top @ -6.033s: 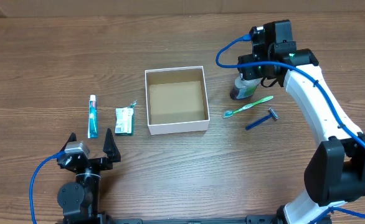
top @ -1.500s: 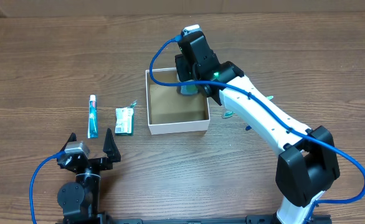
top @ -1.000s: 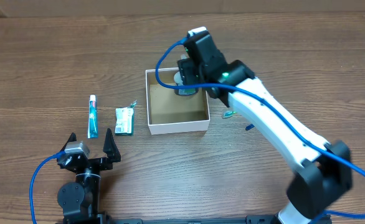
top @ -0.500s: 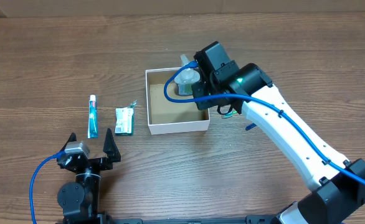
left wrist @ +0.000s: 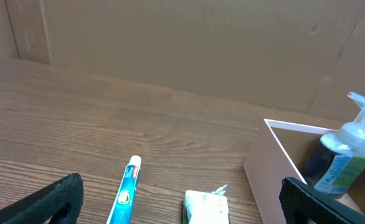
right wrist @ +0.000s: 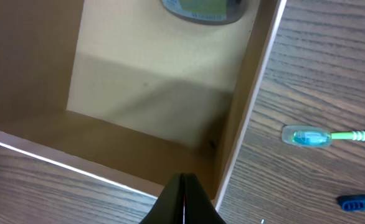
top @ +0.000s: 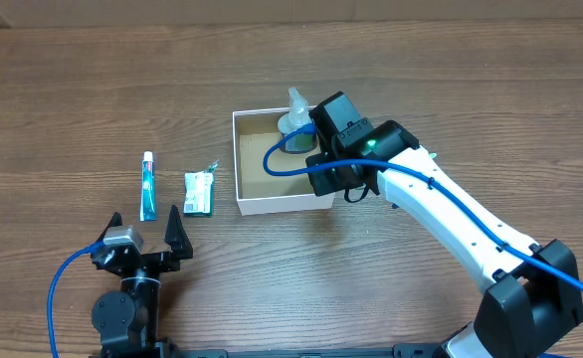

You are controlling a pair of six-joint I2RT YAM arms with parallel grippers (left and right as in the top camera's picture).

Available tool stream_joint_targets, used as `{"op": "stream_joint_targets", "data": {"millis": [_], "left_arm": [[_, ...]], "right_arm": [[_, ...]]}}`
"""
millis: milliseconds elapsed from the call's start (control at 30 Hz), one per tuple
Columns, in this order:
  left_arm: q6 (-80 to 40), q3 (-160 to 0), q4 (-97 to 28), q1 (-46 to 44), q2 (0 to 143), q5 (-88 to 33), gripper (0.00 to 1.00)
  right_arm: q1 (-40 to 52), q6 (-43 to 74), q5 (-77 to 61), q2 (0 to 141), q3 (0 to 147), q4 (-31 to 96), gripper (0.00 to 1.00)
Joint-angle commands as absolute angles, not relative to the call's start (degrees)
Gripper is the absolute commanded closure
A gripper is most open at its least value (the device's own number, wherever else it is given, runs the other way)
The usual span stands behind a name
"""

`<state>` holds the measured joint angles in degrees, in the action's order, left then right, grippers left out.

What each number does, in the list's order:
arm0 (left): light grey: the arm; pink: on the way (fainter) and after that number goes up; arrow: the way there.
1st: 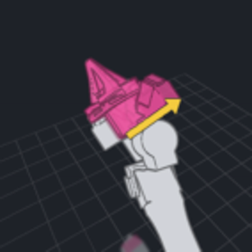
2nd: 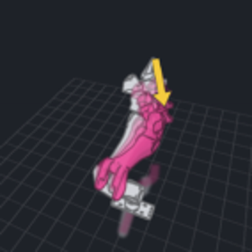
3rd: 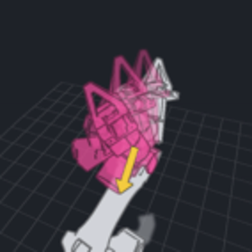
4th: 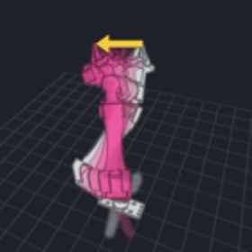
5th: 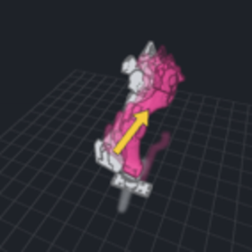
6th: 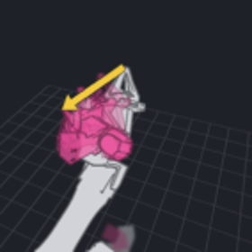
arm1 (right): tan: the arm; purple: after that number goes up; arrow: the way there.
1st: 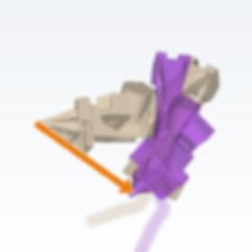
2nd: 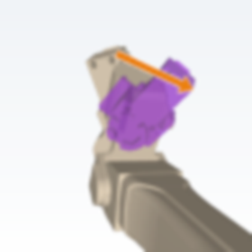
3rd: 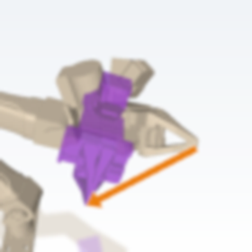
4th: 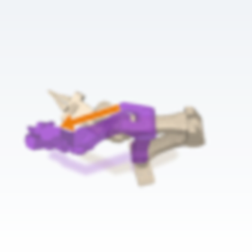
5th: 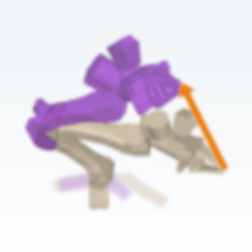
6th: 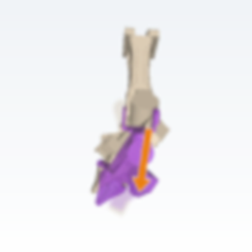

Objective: Pack container
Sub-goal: 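Lower the pump bottle into the box and release it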

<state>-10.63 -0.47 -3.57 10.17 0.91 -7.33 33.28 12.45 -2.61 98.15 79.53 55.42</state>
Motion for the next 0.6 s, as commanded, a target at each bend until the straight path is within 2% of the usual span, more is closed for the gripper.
{"op": "stream_joint_targets", "data": {"millis": [0,367,567], "left_arm": [[-11.55,-0.3,-3.64,10.46,0.32,-8.16,0.0],[-11.55,-0.3,-3.64,10.46,0.32,-8.16,0.0],[-11.55,-0.3,-3.64,10.46,0.32,-8.16,0.0]], "right_arm": [[33.43,13.17,-3.16,98.19,78.46,54.04,0.96],[33.47,8.91,-3.07,99.88,74.13,44.97,0.96],[33.47,8.71,6.87,100.9,74.13,43.9,0.96]]}}
